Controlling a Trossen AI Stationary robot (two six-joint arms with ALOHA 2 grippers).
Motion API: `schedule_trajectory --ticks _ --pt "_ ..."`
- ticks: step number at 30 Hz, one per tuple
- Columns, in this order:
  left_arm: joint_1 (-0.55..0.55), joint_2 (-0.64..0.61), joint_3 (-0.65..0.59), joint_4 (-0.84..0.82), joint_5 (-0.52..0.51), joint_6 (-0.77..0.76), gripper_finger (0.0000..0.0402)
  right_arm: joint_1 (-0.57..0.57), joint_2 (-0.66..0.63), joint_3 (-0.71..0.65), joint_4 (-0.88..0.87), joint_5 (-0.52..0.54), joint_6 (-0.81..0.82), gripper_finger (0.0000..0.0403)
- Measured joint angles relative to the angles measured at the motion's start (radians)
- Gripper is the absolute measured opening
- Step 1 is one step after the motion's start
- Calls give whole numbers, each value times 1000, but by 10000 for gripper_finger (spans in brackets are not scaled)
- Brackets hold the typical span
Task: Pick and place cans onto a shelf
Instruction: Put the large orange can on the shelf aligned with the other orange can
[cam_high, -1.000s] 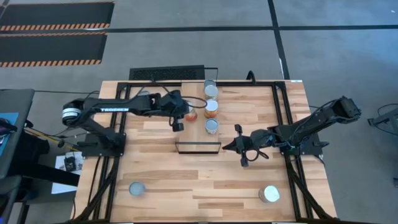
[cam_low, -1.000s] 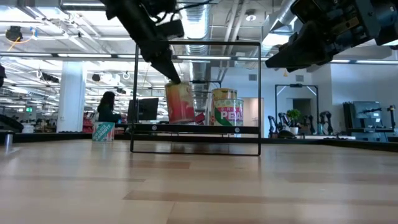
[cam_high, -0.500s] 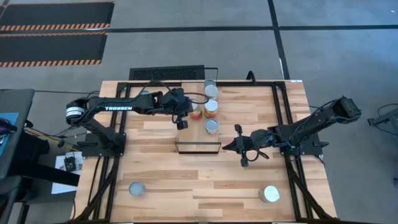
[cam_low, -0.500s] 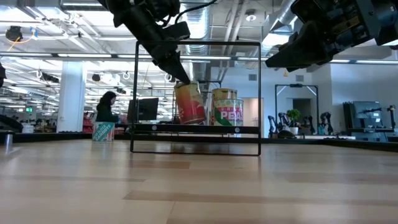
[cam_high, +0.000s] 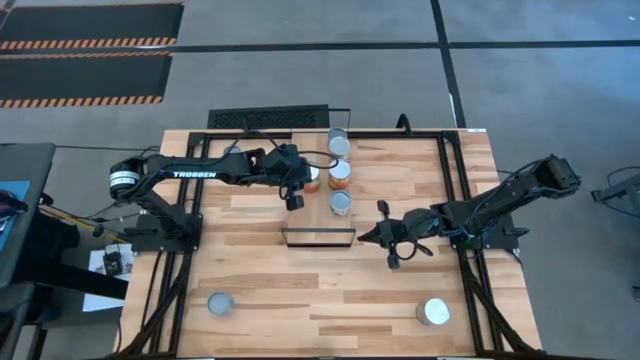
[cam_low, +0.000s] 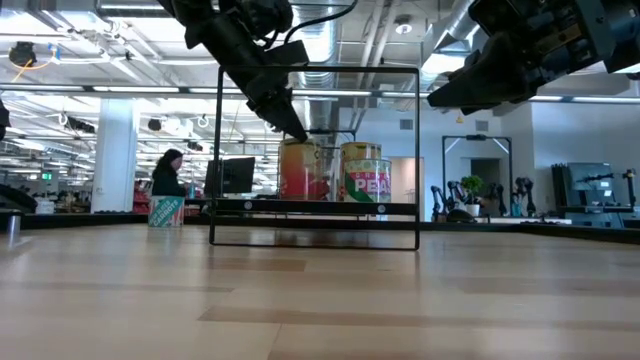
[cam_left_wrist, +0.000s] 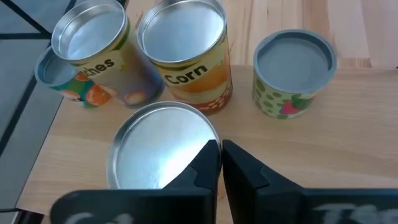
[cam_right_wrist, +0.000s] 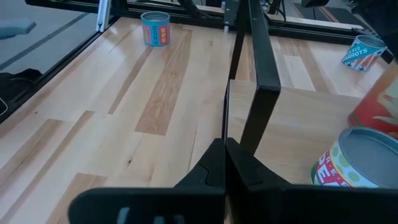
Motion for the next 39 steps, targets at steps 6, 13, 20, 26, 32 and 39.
schedule_trajectory --ticks 6,13,20,26,32,39 --pt "0 0 0 27 46 0 18 0 0 0 -1 0 0 10" --pt "0 -8 -1 49 48 27 19 0 0 0 -1 0 0 10" --pt "0 -140 -8 -51 23 60 18 4 0 0 -5 0 0 10" --pt "22 -262 -186 -64 18 24 18 4 0 0 -8 0 0 10" --pt "56 -280 -417 227 53 -11 2 3 0 0 -7 0 0 10" --pt "59 -248 -454 383 65 -34 0 3 0 0 2 0 0 10"
